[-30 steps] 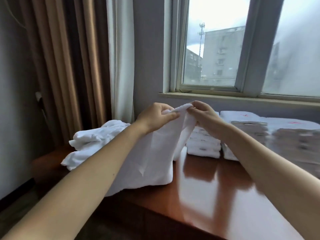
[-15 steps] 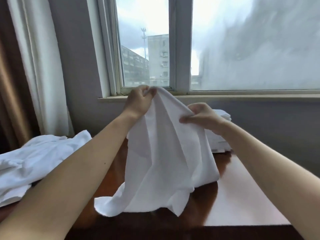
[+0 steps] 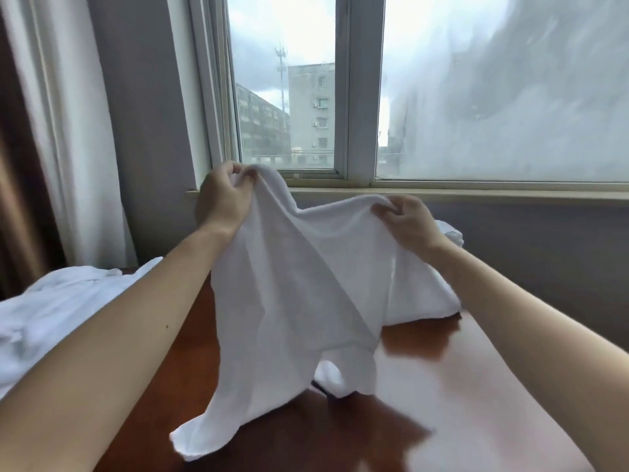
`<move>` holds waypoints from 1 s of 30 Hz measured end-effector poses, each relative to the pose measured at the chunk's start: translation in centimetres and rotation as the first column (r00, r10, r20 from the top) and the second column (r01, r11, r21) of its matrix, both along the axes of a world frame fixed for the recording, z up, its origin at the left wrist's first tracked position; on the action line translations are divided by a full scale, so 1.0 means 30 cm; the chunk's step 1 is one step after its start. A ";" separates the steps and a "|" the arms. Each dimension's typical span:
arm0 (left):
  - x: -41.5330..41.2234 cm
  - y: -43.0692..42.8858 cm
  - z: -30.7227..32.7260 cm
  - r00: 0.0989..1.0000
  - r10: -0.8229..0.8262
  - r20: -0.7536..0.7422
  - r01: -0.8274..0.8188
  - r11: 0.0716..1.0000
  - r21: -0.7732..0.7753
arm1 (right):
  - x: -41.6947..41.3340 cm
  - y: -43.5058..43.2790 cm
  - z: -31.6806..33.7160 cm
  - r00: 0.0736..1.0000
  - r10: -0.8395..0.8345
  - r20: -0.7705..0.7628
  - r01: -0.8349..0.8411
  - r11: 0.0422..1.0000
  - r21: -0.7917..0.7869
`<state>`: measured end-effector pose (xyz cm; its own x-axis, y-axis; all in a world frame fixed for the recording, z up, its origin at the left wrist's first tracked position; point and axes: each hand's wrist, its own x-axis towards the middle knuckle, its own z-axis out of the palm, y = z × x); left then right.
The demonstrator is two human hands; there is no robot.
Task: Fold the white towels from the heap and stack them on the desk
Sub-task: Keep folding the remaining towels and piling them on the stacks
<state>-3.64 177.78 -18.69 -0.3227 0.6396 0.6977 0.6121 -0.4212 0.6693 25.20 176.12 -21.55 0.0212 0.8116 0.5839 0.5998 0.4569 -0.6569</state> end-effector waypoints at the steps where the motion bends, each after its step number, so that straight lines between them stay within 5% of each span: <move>1: 0.000 -0.011 0.024 1.000 0.010 -0.017 -0.010 0.999 0.037 | -0.017 -0.005 0.032 1.000 0.022 0.002 -0.022 0.999 0.048; 13: 0.051 -0.267 0.212 0.963 0.091 -0.252 0.011 0.926 0.376 | -0.193 -0.157 0.311 0.988 0.155 -0.017 -0.137 0.915 0.380; 20: -0.033 -0.289 0.204 0.857 0.357 -0.371 -0.143 0.857 0.495 | -0.234 -0.140 0.321 0.986 -0.072 0.148 0.010 0.924 0.382; 24: -0.131 -0.138 0.077 0.791 0.383 -0.477 -0.229 0.909 0.349 | -0.272 -0.022 0.173 0.924 -0.242 0.296 0.157 0.946 0.285; 30: -0.091 -0.021 -0.314 0.748 0.166 -0.643 -0.336 0.930 -0.151 | -0.302 0.073 -0.190 0.758 0.028 0.652 0.108 0.980 -0.167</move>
<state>-6.38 177.15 -28.12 -0.0565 0.7704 0.6351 0.9825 -0.0701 0.1725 16.14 178.32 -27.24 -0.2716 0.9111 0.3100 0.9266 0.3346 -0.1716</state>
